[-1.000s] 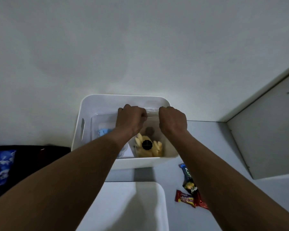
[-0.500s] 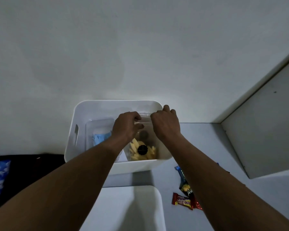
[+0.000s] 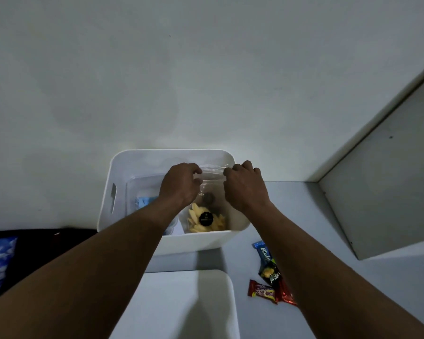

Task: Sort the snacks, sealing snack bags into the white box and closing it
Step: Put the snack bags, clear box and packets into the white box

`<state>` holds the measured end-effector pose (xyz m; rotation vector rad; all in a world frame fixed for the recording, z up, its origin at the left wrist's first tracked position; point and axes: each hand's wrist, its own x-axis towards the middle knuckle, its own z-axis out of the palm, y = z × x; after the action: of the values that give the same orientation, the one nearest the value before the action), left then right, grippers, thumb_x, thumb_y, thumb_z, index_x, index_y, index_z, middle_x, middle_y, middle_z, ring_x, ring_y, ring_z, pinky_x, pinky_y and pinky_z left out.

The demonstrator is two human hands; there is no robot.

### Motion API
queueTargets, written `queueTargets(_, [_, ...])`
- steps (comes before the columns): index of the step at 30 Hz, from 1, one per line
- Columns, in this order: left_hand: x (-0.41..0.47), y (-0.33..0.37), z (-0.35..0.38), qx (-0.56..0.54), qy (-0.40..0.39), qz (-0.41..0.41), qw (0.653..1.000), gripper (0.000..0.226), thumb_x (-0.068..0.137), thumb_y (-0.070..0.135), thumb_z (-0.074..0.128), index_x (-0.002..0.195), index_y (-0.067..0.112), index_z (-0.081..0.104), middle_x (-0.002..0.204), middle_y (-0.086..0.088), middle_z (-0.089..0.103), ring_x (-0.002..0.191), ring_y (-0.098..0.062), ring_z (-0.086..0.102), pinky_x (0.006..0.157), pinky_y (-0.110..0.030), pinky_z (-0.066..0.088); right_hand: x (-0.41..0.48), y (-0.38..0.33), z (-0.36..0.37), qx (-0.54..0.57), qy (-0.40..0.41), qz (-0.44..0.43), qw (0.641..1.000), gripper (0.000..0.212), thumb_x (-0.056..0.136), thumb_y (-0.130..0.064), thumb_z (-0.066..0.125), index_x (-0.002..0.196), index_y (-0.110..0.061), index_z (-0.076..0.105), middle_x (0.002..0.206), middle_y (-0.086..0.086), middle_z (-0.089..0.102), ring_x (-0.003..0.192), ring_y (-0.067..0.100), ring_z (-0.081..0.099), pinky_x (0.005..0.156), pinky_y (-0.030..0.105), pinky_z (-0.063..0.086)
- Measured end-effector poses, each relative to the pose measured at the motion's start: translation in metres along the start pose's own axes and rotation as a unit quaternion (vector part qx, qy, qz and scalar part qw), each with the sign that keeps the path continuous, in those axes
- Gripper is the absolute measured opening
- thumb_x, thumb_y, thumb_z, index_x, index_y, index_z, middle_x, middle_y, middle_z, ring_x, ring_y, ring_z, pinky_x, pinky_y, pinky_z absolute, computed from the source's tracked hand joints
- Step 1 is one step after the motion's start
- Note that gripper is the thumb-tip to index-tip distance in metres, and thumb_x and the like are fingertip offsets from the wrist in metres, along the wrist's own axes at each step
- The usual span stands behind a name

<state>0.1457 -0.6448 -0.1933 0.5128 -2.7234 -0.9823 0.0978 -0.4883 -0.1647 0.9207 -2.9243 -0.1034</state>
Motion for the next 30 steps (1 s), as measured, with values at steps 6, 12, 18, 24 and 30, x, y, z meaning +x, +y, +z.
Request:
queueTargets(6, [-0.026,0.044,-0.006,0.021,0.029,0.057,0.998,0.026,0.093,0.028,0.061,0.118,0.024,0.067,0.117,-0.002,0.067,0.112,-0.026,0.057,0.094,-0.038,0.048,-0.033,0.033,-0.02,0.153,0.03,0.083,0.984,0.034,0.1,-0.031,0.045,0.125,-0.01,0.058,0.115,0.012,0.065,0.111,0.034,0.057,0.085,0.045,0.052])
queueTargets(12, [-0.082,0.104,0.02,-0.004,0.052,0.13,0.99,0.022,0.093,0.026,0.059,0.113,0.02,0.066,0.103,-0.002,0.066,0.104,-0.023,0.055,0.086,-0.036,0.047,-0.083,0.094,-0.025,0.186,-0.022,0.138,0.972,0.039,0.099,-0.024,0.046,0.137,-0.013,0.049,0.126,0.012,0.058,0.119,0.032,0.054,0.09,0.041,0.048])
queueTargets(18, [-0.141,0.137,0.086,0.026,0.018,0.172,0.985,0.021,0.096,0.027,0.053,0.111,0.019,0.065,0.098,0.001,0.065,0.097,-0.02,0.057,0.078,-0.039,0.051,-0.136,0.152,0.008,0.214,-0.105,0.153,0.959,0.049,0.097,-0.019,0.05,0.144,-0.014,0.043,0.138,0.013,0.049,0.127,0.031,0.049,0.097,0.038,0.044])
queueTargets(24, [-0.177,0.132,0.175,0.094,-0.089,0.066,0.989,0.044,0.095,0.045,0.05,0.135,0.028,0.051,0.134,-0.003,0.055,0.122,-0.025,0.049,0.097,-0.041,0.047,-0.181,0.201,0.077,0.225,-0.16,0.166,0.947,0.062,0.096,-0.035,0.055,0.151,-0.017,0.031,0.147,0.018,0.037,0.134,0.036,0.038,0.104,0.044,0.041])
queueTargets(30, [-0.179,0.115,0.242,0.145,-0.083,-0.004,0.986,0.074,0.088,0.071,0.024,0.153,0.034,0.026,0.154,-0.021,0.033,0.137,-0.041,0.036,0.107,-0.051,0.038,-0.186,0.225,0.141,0.202,-0.208,0.149,0.945,0.098,0.083,-0.078,0.049,0.158,-0.036,0.0,0.166,0.017,-0.004,0.152,0.041,-0.002,0.119,0.061,0.011])
